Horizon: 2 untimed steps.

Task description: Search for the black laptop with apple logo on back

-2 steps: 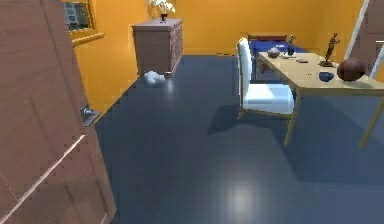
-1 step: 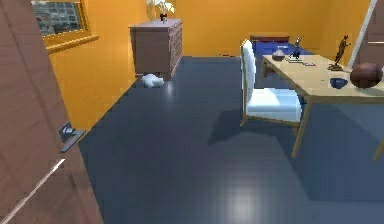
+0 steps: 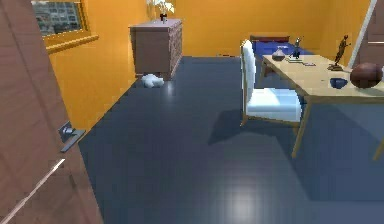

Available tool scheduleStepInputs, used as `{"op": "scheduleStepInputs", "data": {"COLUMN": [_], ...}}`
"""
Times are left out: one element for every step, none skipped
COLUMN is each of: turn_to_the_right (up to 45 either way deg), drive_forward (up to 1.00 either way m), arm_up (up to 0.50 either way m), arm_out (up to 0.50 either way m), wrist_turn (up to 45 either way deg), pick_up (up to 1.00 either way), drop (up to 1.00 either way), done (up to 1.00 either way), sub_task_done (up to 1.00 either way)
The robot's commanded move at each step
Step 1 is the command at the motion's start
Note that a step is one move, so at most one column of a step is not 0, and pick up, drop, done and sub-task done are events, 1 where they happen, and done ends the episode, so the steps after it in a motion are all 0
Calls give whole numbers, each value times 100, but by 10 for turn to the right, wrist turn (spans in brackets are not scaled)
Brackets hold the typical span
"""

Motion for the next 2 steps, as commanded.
{"op": "scheduleStepInputs", "data": {"turn_to_the_right": [450, -450], "drive_forward": [0, 0], "arm_up": [0, 0], "arm_out": [0, 0], "wrist_turn": [0, 0], "pick_up": [0, 0], "drop": [0, 0], "done": [0, 0], "sub_task_done": [0, 0]}}
